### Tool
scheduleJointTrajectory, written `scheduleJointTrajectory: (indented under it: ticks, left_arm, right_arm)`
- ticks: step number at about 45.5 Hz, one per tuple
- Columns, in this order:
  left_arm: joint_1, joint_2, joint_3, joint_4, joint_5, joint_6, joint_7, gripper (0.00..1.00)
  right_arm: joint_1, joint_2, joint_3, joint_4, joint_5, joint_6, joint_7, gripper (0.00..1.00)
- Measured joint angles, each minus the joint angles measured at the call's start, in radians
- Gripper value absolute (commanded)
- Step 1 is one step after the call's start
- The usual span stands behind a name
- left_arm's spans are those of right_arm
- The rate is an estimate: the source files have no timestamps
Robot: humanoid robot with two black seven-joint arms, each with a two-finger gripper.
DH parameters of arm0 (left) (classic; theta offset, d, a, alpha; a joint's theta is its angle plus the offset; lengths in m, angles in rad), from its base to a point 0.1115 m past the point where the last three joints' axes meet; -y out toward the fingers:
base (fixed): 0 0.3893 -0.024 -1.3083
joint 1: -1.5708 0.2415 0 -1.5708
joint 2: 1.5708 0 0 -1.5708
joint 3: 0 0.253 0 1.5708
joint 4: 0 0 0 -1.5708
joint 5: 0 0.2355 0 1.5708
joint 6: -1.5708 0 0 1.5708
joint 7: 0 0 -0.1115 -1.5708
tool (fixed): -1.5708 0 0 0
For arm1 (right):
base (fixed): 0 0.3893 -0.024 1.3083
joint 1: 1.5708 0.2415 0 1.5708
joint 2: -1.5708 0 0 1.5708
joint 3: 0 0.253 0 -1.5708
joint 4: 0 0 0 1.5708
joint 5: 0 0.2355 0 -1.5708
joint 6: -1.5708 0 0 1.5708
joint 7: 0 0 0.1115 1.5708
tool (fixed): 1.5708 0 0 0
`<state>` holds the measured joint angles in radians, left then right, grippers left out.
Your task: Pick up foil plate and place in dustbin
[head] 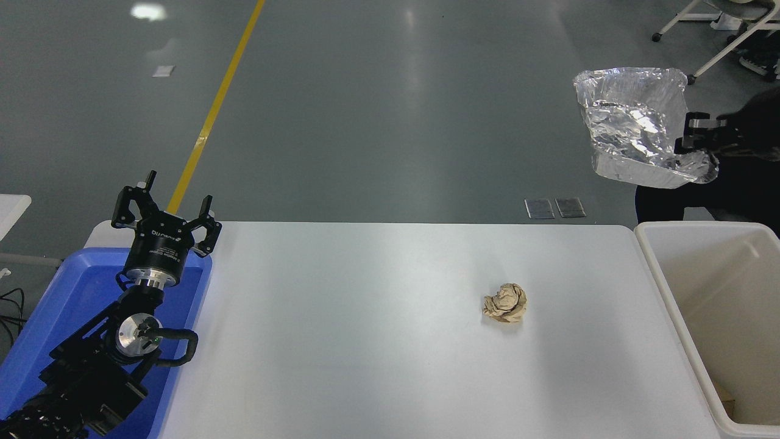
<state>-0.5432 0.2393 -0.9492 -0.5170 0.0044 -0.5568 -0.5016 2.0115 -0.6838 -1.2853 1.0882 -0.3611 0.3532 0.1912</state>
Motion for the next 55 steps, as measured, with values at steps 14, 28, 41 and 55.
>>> scheduleJointTrajectory:
  ticks: [14,28,41,55]
  left_arm:
    - [0.0,0.0,0.0,0.0,0.0,0.0,0.0,0.98]
    - [0.0,0.0,0.0,0.0,0.0,0.0,0.0,0.98]
    - [0.0,0.0,0.0,0.0,0.0,0.0,0.0,0.98]
    - [0.0,0.0,0.0,0.0,0.0,0.0,0.0,0.98]
  right_arm:
    - [-0.342,-0.002,0.0,-0.341,0.162,0.0,-0.001,0.0]
    - [-0.658,-0.004,0.022,-0.587,0.358,-0.025,-0.003,0.0]
    - [-0.921,-0.007,0.149,-0.715,0.463,-0.062,-0.007,0.0]
    - [-1.143,-0.007,0.323,-0.783,0.492,-0.111,-0.008,0.0]
